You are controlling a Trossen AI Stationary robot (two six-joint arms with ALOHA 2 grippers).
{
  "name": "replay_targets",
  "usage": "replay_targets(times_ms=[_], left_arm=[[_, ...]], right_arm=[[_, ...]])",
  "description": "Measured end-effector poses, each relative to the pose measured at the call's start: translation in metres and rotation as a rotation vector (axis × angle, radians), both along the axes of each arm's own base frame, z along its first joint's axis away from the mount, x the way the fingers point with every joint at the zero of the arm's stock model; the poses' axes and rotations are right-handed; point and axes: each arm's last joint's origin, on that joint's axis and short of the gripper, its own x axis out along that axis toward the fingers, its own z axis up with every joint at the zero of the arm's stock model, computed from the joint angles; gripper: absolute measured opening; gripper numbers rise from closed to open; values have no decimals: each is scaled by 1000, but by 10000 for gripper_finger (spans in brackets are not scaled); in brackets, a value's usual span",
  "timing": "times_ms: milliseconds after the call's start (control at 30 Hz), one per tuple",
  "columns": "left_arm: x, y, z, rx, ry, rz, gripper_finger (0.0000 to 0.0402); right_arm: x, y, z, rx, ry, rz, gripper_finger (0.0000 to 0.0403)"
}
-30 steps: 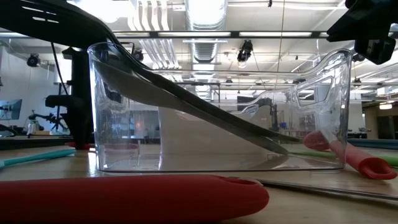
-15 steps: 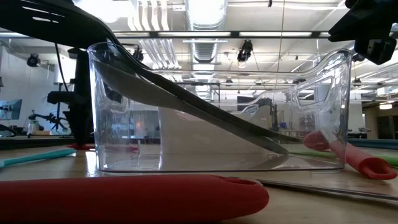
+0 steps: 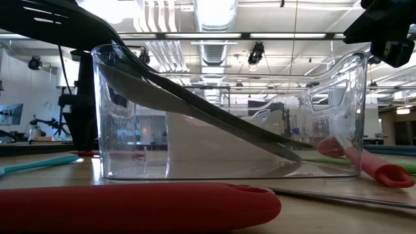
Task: Pick & Place Kitchen Items
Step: Put the red spatula into the white bin
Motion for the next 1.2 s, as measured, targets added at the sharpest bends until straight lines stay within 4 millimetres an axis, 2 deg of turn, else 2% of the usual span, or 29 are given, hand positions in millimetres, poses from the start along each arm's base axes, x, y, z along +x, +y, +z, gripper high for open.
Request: replay_targets(times_ms=[133, 233, 367, 800, 933, 1200], left_arm=[[-1, 4, 1, 90, 43, 15, 316], [-1, 5, 4, 126, 75, 26, 330], [-2, 6, 6, 119, 75, 58, 327], [-7, 15, -12, 12, 73, 192, 310], [-6, 16, -22, 6, 123, 194, 262], [-6, 16, -23, 1, 122, 165, 88]], right_arm=[[0, 0, 0, 1, 0, 0, 43], [0, 0, 0, 3, -1, -2, 43], [0, 0, 0, 9, -2, -5, 43], [0, 0, 0, 11, -1, -6, 43], [0, 0, 0, 9, -1, -5, 43], [0, 0, 0, 10, 1, -2, 43]])
